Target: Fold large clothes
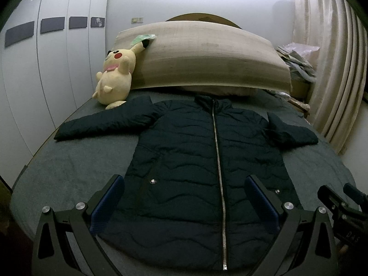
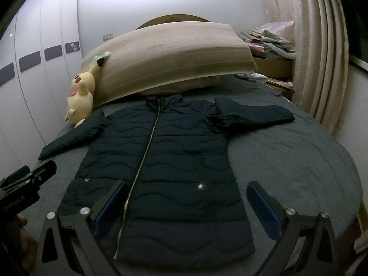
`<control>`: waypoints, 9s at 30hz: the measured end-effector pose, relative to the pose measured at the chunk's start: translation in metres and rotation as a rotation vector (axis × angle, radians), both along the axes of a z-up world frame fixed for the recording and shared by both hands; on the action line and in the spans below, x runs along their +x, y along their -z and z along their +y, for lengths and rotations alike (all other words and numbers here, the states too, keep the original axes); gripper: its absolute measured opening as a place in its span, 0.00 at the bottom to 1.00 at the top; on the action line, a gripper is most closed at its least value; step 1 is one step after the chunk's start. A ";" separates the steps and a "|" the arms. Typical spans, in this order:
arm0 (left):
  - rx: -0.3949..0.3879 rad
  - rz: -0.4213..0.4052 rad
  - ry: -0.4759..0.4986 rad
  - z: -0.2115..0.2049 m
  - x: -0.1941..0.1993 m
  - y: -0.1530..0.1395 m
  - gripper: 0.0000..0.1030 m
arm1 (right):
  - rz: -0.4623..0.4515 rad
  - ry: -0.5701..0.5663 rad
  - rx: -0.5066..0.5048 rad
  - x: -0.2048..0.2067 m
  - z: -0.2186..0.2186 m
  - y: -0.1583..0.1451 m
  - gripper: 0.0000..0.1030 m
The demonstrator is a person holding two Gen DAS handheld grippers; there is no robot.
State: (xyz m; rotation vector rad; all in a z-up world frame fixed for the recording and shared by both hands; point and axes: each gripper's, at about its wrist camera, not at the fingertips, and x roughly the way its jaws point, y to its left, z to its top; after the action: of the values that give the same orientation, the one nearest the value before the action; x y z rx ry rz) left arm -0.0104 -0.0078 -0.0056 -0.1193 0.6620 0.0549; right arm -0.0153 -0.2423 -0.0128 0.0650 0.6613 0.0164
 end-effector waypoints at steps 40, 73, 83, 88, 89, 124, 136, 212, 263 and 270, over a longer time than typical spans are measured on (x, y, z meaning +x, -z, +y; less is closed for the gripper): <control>0.017 0.014 -0.001 -0.003 0.007 0.007 1.00 | 0.021 -0.008 -0.007 0.011 -0.002 0.002 1.00; -0.059 0.228 -0.564 0.170 0.086 0.125 1.00 | 0.092 0.453 0.891 0.249 -0.383 0.120 0.95; 0.066 0.123 -0.255 0.068 0.127 0.113 1.00 | 0.143 0.590 0.860 0.348 -0.414 0.150 0.74; 0.112 0.174 -0.155 0.042 0.137 0.132 1.00 | 0.178 0.597 0.824 0.371 -0.423 0.162 0.39; 0.126 0.191 -0.153 0.039 0.139 0.137 1.00 | 0.221 0.609 0.778 0.380 -0.423 0.162 0.25; -0.163 0.194 -0.144 0.074 0.135 0.113 1.00 | 0.220 -0.189 0.694 0.332 -0.065 0.096 1.00; -0.207 0.202 0.178 -0.021 0.239 0.047 1.00 | -0.078 0.116 0.139 0.254 -0.122 0.107 1.00; -0.257 0.055 0.003 0.003 0.344 0.071 0.08 | 0.093 0.007 0.939 0.261 -0.152 0.119 1.00; -0.330 0.131 -0.064 0.056 0.287 0.182 0.15 | 0.391 0.002 0.548 0.443 -0.164 0.151 0.47; -0.326 0.131 -0.064 0.054 0.289 0.181 0.15 | 0.339 -0.018 0.604 0.379 -0.154 0.125 0.71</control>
State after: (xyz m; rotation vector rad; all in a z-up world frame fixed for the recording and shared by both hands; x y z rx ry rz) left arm 0.2785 0.0465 -0.1870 -0.4544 0.7950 0.0162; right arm 0.3639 -0.3961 -0.1378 0.6557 0.9777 0.2265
